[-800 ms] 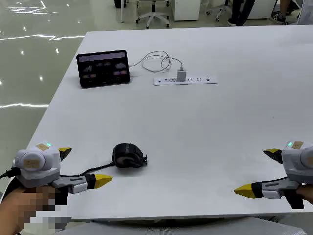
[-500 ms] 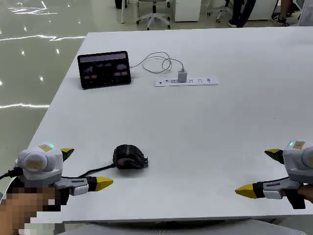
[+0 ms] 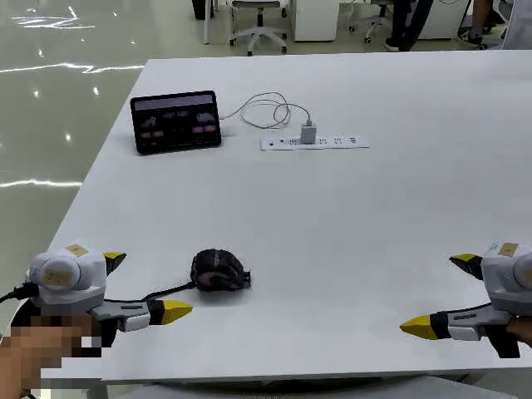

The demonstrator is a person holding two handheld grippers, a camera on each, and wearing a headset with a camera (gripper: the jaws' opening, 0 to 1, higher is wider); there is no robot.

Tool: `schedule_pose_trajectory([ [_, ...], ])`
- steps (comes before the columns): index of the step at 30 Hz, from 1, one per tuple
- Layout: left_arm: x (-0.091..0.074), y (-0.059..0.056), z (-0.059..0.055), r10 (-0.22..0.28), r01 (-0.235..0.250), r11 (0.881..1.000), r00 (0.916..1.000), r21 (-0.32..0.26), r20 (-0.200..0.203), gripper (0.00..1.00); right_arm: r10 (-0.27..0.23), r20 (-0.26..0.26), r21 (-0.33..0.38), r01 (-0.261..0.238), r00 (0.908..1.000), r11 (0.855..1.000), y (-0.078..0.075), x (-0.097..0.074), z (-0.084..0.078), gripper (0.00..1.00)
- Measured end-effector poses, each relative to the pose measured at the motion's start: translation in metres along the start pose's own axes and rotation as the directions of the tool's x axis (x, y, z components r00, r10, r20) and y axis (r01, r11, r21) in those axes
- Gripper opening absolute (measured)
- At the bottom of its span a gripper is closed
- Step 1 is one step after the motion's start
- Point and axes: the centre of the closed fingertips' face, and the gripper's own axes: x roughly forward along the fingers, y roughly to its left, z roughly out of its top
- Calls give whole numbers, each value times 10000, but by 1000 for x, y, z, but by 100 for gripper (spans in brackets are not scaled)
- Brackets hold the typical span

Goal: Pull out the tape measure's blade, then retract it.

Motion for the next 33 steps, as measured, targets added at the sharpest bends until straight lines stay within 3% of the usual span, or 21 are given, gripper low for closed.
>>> schedule_pose_trajectory([
  [5,3,1,-3,-61,59,9999,9999,-129,-154,100,31,39,-105,-31,10000,9999,1,0,1,100],
  [7,5,-4,-3,-397,395,9988,9992,-276,-76,100,66,73,-170,-64,10000,9998,1,0,1,100],
  [10,8,-5,-4,-537,539,9983,9985,200,-124,100,307,176,-302,-302,9994,9991,2,2,0,100],
  [12,9,-6,-6,-616,624,9976,9978,303,-261,100,405,134,-379,-399,9991,9985,3,4,0,100],
  [14,10,-6,-11,-773,779,9969,9944,60,-723,100,450,-89,-399,-453,9989,9982,2,6,-2,100],
  [15,11,-4,-13,-731,739,9972,9930,54,-929,100,796,-99,-493,-800,9968,9956,8,6,-2,100],
  [16,12,-1,-14,-695,742,9964,9921,414,-1040,100,920,151,-725,-907,9956,9932,9,8,3,100],
  [18,14,-4,-9,-858,927,9920,9931,860,-805,100,809,121,-991,-793,9966,9919,9,10,5,100],
  [21,18,-10,-5,-1329,1379,9887,9878,591,-816,98,874,78,-828,-864,9961,9928,8,12,6,100],
  [26,22,-7,-6,-1335,1419,9864,9861,831,-988,97,590,41,-893,-584,9982,9943,3,14,8,100],
  [33,22,-10,-7,-1583,1687,9808,9817,980,-1061,98,638,0,-893,-635,9980,9940,0,16,7,100],
])
